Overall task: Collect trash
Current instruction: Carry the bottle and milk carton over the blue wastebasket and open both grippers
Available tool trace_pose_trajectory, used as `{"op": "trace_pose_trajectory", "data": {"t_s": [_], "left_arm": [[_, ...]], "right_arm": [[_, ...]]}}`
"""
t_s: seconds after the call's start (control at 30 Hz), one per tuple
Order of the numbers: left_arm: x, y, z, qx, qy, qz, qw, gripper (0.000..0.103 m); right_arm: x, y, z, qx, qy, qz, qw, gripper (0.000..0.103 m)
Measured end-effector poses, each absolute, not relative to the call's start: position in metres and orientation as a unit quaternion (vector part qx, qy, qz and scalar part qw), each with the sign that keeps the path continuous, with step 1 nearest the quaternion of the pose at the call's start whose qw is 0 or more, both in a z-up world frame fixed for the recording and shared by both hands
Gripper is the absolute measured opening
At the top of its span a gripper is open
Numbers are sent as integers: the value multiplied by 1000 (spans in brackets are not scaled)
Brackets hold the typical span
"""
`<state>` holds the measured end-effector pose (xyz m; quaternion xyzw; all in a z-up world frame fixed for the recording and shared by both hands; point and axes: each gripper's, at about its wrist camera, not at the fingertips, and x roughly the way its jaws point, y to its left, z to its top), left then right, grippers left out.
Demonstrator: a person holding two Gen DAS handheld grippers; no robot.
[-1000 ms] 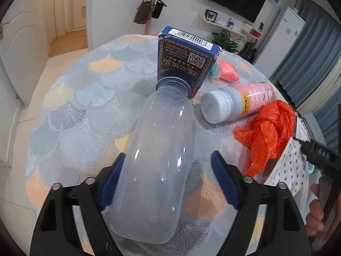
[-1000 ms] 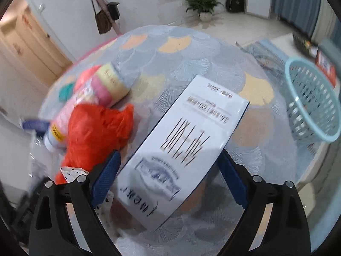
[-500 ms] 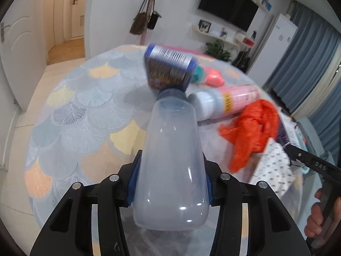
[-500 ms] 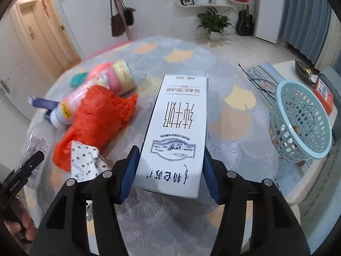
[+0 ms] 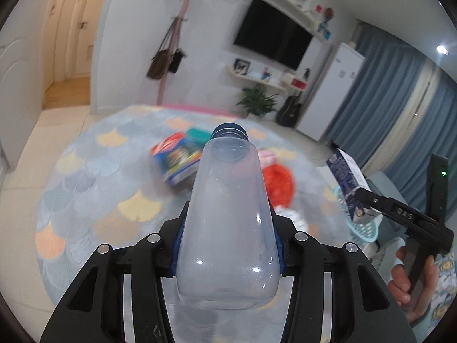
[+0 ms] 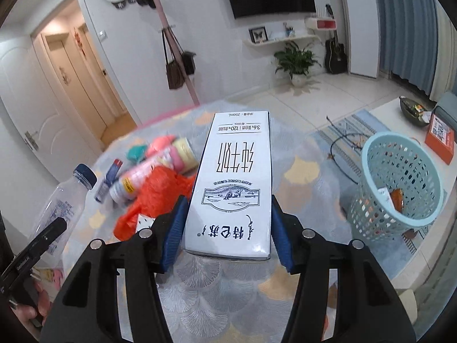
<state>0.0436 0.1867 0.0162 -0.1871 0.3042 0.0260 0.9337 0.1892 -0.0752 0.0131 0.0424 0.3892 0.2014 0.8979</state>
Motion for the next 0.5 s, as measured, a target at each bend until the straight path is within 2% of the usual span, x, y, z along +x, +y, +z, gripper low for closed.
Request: {"op": "trace_pose_trajectory", "data": {"t_s": [0.3, 0.5], "left_arm": [[80, 127, 62, -153, 267, -42, 951, 45], [123, 74, 76, -128, 263, -84, 953, 45]], "right_arm": [[192, -127, 48, 49, 323, 152, 933, 52], [208, -178, 48, 75, 310, 111, 941, 52]]}}
